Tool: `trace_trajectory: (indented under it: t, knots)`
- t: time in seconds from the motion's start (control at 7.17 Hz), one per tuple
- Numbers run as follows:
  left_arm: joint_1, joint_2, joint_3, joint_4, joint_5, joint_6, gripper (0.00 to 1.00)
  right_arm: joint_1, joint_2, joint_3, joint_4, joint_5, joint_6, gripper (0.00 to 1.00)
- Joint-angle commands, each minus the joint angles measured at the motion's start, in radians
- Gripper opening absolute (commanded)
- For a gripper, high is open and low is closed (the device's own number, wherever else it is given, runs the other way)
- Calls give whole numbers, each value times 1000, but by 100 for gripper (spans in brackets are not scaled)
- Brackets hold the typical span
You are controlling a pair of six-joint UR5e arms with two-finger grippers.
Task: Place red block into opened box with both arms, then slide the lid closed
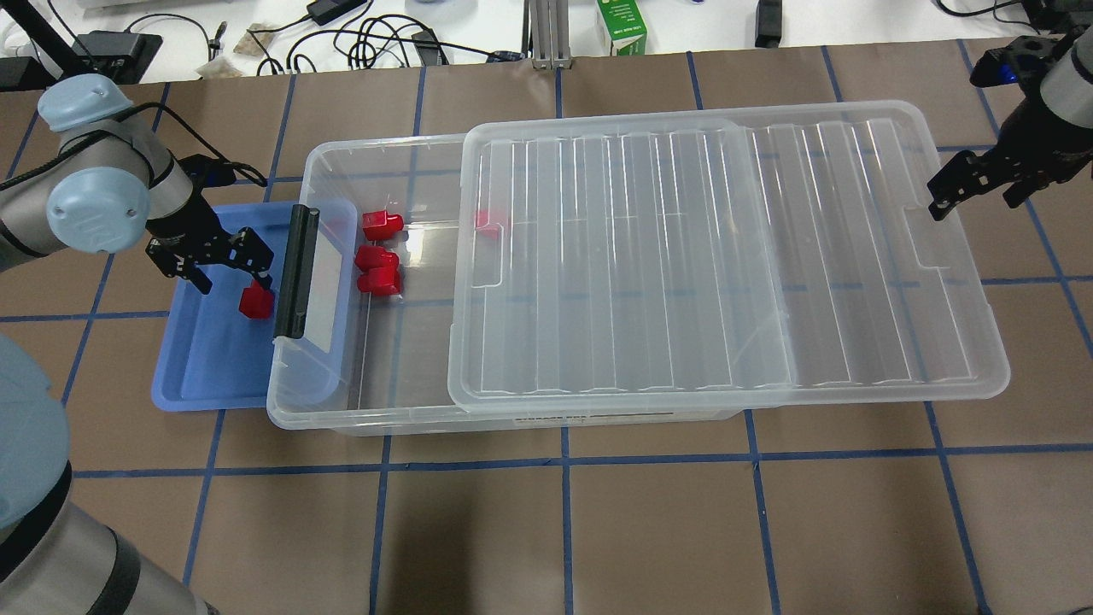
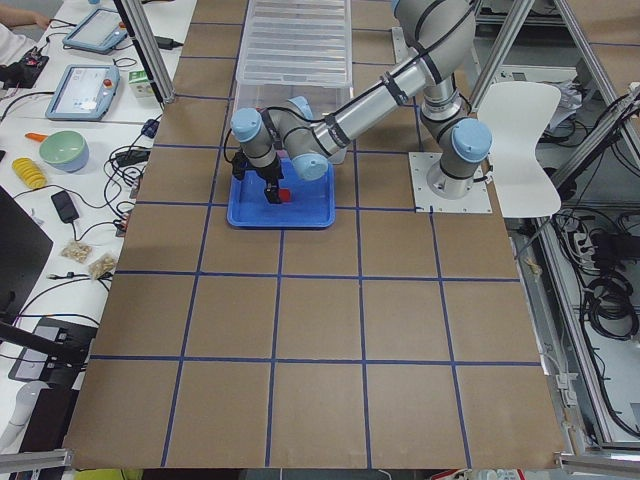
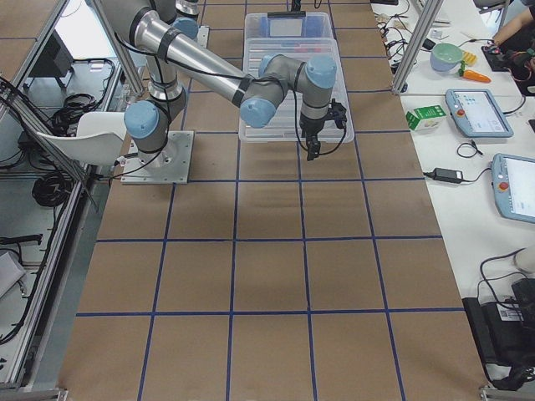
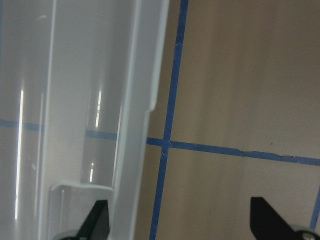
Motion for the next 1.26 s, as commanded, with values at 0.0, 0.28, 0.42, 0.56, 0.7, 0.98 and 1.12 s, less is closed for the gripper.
trace_trajectory:
  t: [0.0, 0.28, 0.42, 0.56, 0.7, 0.98, 1.12]
  knots:
    - [-2, -28, -1, 2, -1, -1, 97, -4, 0, 0, -3, -1, -5, 100]
    - [-4, -29, -2, 5, -6, -11, 59, -16, 0, 0, -11, -1, -5, 100]
    - [-4, -35, -4, 6, -7, -12, 39, -43, 0, 0, -6, 0, -6, 100]
    - [-4, -41, -4, 6, -7, -10, 22, -50, -3, 0, 0, 0, -5, 100]
    - [-4, -42, -2, 8, -7, -10, 3, -50, -8, 0, 2, 0, -3, 100]
    - [-8, -26, 22, 8, -9, -8, 0, -41, -16, -14, 15, 2, 1, 100]
    - [-19, -3, 57, 3, -6, -10, 0, -36, -35, -70, 111, 3, 7, 100]
